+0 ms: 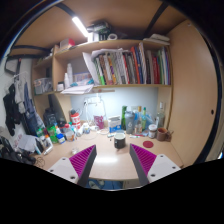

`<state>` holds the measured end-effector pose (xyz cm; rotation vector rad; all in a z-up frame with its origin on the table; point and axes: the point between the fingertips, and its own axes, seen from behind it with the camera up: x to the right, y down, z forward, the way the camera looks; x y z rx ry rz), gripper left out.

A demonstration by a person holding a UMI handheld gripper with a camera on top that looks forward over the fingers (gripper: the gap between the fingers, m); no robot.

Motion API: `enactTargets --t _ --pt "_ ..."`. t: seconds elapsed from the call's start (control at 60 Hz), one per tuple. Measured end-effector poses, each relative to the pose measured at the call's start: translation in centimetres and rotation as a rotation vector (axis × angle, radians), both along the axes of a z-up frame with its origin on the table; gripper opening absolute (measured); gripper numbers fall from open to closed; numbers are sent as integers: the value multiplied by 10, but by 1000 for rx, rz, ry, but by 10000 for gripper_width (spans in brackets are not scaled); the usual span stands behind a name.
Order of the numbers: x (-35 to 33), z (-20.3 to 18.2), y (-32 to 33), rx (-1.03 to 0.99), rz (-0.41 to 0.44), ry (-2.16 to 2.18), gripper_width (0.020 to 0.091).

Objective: Pour water

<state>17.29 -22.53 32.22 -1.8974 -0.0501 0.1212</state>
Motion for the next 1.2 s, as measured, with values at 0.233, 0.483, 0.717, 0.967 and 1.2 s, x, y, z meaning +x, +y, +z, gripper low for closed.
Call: enactTargets --t 0.233,0.483,0.717,0.967,1.2 --pt "-40 16 -21 39 -64 -52 732" --pt "-81 -1 -16 29 -43 -69 732" --pt "-131 -82 39 -27 53 -60 733" --pt "-243 -186 159 -19 248 -41 734" --pt "-342 -235 269 29 349 -25 736"
